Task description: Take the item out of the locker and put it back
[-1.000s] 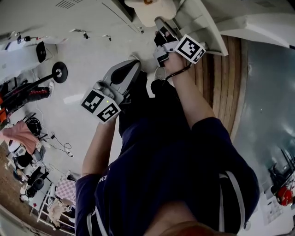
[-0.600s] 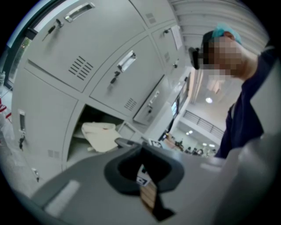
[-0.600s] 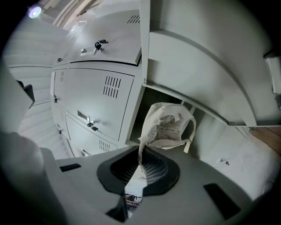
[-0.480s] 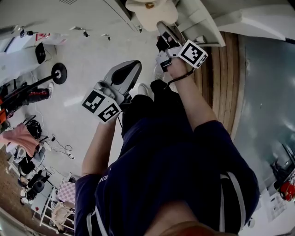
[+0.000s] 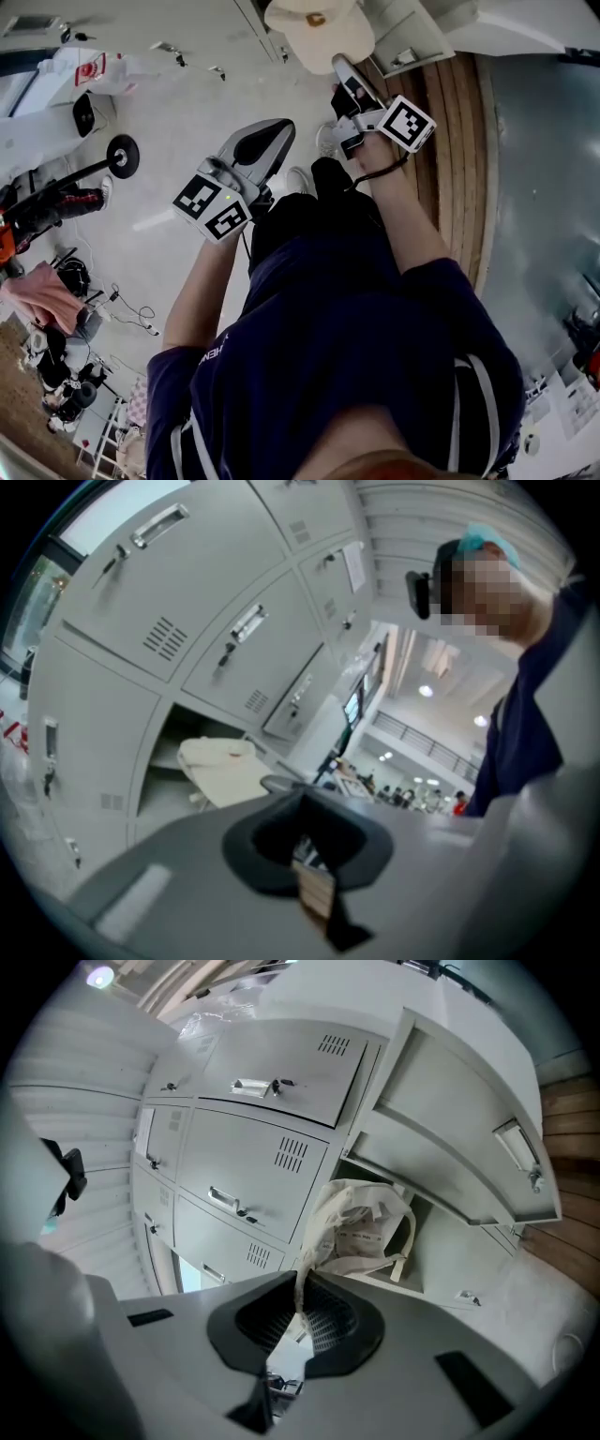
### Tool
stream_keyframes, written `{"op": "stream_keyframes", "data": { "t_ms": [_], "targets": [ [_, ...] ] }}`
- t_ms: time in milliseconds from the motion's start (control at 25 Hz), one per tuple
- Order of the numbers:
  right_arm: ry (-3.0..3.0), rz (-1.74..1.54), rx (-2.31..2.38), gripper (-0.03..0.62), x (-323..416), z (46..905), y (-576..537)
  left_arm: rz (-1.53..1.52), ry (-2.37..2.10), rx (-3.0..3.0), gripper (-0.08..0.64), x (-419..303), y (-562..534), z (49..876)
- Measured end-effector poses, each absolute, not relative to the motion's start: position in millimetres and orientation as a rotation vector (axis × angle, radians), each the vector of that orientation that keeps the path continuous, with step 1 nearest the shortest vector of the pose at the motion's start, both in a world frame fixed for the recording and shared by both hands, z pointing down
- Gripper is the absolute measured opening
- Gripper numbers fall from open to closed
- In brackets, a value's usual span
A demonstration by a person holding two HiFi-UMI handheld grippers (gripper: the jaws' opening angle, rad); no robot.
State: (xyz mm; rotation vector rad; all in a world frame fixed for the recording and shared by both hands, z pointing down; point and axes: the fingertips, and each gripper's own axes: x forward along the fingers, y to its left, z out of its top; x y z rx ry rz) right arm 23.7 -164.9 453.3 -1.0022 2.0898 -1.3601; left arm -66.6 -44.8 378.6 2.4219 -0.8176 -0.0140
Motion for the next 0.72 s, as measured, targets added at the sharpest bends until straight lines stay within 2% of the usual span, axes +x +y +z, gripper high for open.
{"op": "stream_keyframes", "data": {
  "t_ms": [720],
  "targets": [
    [2.127,-1.276,-0.979,0.023,14.8,383.5,-27.3,-0.059,-0.804,2.477,0.003,-97.1,55.0,339.7]
  ]
}}
